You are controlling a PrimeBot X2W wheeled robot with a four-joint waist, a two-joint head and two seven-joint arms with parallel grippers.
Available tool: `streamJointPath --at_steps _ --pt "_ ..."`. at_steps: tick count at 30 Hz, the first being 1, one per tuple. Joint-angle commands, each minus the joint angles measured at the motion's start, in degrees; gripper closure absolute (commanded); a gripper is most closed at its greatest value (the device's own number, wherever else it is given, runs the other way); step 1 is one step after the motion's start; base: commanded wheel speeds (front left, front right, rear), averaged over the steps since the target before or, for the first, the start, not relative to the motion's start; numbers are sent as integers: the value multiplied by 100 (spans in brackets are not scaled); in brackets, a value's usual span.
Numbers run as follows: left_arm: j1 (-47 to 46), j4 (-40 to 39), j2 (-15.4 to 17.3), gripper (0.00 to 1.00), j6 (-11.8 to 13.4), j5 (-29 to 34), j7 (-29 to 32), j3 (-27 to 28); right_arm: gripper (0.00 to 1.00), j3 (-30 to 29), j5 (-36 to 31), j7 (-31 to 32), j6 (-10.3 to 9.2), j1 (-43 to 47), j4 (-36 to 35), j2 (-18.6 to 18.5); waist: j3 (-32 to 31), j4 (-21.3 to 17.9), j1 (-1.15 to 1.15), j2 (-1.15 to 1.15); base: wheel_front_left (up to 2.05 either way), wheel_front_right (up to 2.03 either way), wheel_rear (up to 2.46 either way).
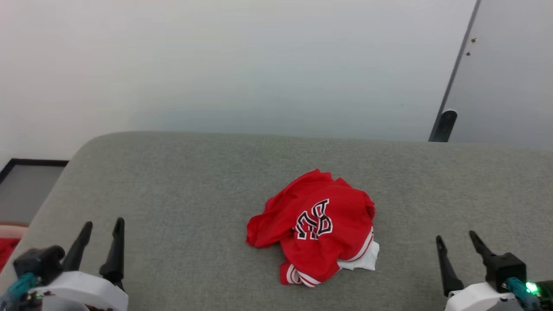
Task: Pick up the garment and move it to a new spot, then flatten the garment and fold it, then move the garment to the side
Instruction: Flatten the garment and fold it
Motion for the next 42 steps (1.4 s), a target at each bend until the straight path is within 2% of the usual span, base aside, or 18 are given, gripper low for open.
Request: streamJointPath --at_steps 1,6,12,19,24,28,41,42 --pt "-47 -22 35 0 19 -18 15 8 0 42 51 51 -1 1 -15 -24 32 84 0 0 0 0 0" --pt "-143 -108 107 0 55 -14 156 -15 0 504 392 650 -2 -97 -96 -174 100 321 0 0 0 0 0" --pt "-231 -193 106 0 62 36 300 -139 0 1053 1013 1884 -2 -161 -145 -451 175 614 0 0 0 0 0" --pt "-386 -199 -20 0 48 58 337 -299 0 1321 1492 3024 -2 -224 -184 -685 407 976 0 0 0 0 0" --pt "-608 -173 -169 0 15 77 298 -430 0 1309 1454 3358 -2 -356 -208 -807 709 1215 0 0 0 0 0" --pt "-783 -105 -264 0 -15 82 251 -492 0 1290 1445 3570 -2 -527 -78 -770 895 1365 0 0 0 0 0" --pt "-1186 176 -452 0 -111 79 93 -620 0 1287 1365 4085 -1 -935 777 -593 1185 1609 0 0 0 0 0" --pt "-1184 196 -460 0 -119 77 78 -625 35 1289 1368 4086 -1 -964 853 -585 1187 1614 0 0 0 0 0"
